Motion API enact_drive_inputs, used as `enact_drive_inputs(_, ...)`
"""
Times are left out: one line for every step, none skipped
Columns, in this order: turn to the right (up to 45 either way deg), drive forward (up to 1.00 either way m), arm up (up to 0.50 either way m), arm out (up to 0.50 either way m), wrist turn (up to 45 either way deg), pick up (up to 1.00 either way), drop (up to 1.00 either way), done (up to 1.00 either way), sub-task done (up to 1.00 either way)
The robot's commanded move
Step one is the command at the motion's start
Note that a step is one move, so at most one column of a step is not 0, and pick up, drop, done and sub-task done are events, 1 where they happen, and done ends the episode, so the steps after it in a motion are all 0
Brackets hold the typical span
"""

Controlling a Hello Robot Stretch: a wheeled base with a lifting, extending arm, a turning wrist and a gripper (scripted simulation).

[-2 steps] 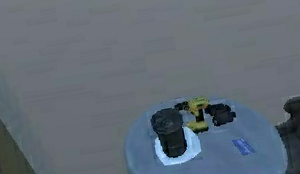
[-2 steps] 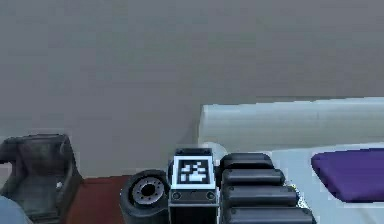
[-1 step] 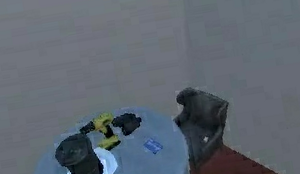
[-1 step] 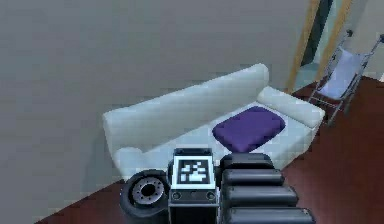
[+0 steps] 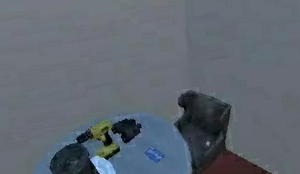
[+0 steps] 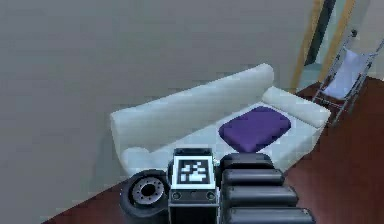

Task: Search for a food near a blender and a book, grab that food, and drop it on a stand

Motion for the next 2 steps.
enact_drive_inputs(-45.0,0.00,0.00,0.00,0.0,0.00,0.00,0.00,0.00)
enact_drive_inputs(-33.0,0.00,0.00,0.00,0.0,0.00,0.00,0.00,0.00)
